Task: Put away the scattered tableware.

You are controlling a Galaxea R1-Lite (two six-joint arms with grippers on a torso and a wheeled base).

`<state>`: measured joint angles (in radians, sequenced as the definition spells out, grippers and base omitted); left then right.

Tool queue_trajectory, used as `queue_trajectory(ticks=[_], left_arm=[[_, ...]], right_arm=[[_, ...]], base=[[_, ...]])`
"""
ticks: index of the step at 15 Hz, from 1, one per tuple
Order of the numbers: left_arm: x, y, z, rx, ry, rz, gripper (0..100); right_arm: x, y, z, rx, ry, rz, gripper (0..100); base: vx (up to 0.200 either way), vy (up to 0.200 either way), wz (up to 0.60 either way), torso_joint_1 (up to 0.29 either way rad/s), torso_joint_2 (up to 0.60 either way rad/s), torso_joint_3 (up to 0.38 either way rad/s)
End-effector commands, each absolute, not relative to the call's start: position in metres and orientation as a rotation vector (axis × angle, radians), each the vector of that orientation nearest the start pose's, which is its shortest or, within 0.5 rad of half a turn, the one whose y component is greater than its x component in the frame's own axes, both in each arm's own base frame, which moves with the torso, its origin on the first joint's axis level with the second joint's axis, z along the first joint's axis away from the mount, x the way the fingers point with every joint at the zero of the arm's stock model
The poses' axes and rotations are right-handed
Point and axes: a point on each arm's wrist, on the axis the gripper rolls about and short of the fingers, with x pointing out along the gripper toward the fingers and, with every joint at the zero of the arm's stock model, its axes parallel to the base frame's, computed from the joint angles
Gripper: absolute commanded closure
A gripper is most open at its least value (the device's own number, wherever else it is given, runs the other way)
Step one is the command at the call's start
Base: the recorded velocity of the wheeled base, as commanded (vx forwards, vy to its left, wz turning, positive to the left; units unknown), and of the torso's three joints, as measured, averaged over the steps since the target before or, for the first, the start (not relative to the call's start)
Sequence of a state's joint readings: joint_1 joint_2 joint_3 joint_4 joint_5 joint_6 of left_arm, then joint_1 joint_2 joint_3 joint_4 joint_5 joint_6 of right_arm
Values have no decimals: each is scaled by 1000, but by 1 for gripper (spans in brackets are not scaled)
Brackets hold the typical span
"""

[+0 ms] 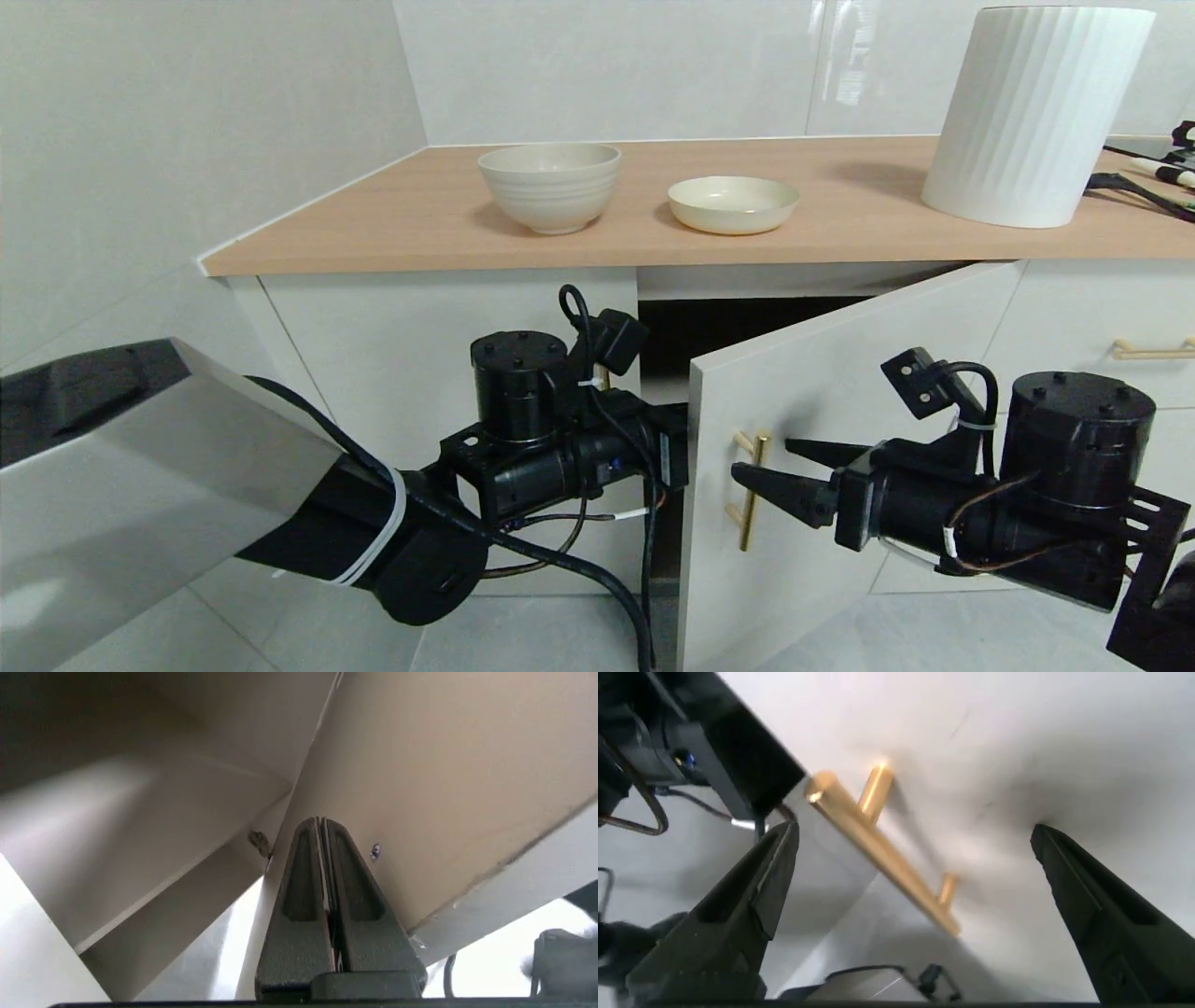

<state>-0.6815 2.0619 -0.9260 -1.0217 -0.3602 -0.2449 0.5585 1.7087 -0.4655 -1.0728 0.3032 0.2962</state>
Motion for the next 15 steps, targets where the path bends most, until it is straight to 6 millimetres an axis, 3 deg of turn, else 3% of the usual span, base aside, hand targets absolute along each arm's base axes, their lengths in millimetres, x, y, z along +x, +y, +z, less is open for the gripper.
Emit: queue_trajectory(ticks=[1, 6, 10, 15], left_arm=[[291, -248, 126, -202, 253, -1024, 100], [280, -242, 132, -202, 250, -1027, 100], [274, -244, 131, -199, 259, -1040, 100], [271, -248, 128, -195, 274, -1051, 100]], right_arm=[[212, 136, 150, 228, 248, 824, 0], [165, 108, 133, 127, 316, 815, 0], [135, 90, 136, 48, 405, 806, 0], [135, 89, 132, 50, 451, 795, 0]], base=[[0, 0, 0, 0, 0, 0], [0, 0, 0, 0, 0, 0], [0, 0, 0, 0, 0, 0], [0, 0, 0, 0, 0, 0]])
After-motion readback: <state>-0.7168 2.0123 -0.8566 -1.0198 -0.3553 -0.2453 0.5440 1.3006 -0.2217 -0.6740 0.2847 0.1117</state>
